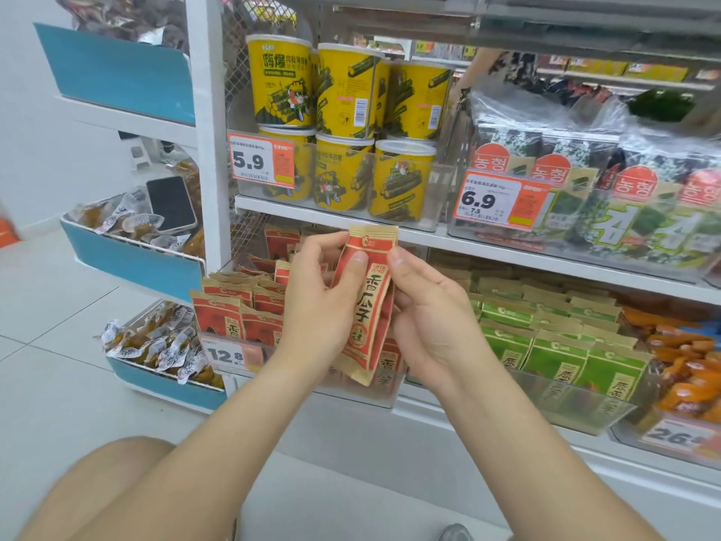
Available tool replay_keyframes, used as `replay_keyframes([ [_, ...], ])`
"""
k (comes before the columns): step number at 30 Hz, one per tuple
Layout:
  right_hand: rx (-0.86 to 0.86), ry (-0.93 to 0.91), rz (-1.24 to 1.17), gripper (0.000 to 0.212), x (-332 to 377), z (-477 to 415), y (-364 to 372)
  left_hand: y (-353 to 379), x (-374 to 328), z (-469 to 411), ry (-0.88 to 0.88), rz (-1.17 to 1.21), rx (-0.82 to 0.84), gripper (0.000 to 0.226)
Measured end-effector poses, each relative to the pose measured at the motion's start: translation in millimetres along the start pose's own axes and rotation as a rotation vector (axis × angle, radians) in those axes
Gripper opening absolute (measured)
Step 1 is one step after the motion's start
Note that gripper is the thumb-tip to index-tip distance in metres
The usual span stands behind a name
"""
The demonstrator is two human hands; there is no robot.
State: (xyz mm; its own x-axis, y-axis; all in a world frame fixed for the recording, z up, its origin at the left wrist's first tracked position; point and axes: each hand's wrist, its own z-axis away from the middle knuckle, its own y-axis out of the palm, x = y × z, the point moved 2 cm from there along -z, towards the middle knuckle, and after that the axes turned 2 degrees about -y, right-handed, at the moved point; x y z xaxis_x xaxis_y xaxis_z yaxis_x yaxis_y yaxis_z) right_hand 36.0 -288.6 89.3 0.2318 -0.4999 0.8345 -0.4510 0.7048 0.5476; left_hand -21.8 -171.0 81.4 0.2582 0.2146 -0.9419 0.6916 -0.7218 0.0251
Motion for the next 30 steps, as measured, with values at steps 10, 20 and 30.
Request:
replay_keyframes([
  [10,0.044,0.0,0.04,0.029,2.3,0.0,-0.3,9.7,-13.8,9.1,-0.042,0.231,0.133,0.019],
  [20,-0.036,-0.178,0.24,0.032,0.1,1.4,-3.2,9.8,-9.3,9.8,-0.109,0.28,0.184,0.018],
  [30,-0.061,-0.234,0.338,0.032,1.7,2.6,-1.8,8.7,-6.4,8.9,-0.199,0.298,0.178,0.023],
])
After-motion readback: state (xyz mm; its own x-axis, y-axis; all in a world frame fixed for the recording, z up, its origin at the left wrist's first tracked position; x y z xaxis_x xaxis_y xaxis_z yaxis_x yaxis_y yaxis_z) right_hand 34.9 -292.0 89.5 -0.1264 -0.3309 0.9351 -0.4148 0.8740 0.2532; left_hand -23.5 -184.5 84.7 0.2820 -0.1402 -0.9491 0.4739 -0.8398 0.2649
